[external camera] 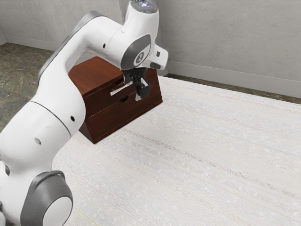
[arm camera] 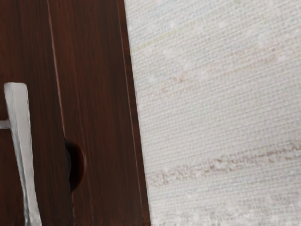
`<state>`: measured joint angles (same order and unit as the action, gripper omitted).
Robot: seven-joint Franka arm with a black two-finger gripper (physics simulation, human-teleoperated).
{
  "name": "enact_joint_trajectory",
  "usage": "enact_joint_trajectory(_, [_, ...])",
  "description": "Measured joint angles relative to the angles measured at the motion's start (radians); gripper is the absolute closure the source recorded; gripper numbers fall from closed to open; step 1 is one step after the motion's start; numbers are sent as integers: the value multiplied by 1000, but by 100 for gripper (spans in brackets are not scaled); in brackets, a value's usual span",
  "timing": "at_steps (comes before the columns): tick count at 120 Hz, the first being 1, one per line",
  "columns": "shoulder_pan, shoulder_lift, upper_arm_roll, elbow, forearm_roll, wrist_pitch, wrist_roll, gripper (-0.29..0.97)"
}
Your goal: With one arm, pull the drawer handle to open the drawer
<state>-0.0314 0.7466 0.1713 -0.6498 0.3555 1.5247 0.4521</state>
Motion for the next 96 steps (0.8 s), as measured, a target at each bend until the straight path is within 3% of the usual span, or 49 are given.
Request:
enact_joint_trajectory(38, [47,68,-2,76,66,-25,-54,33])
enact_joint_trajectory(96, [111,137,-45,141,63,82,-97,44])
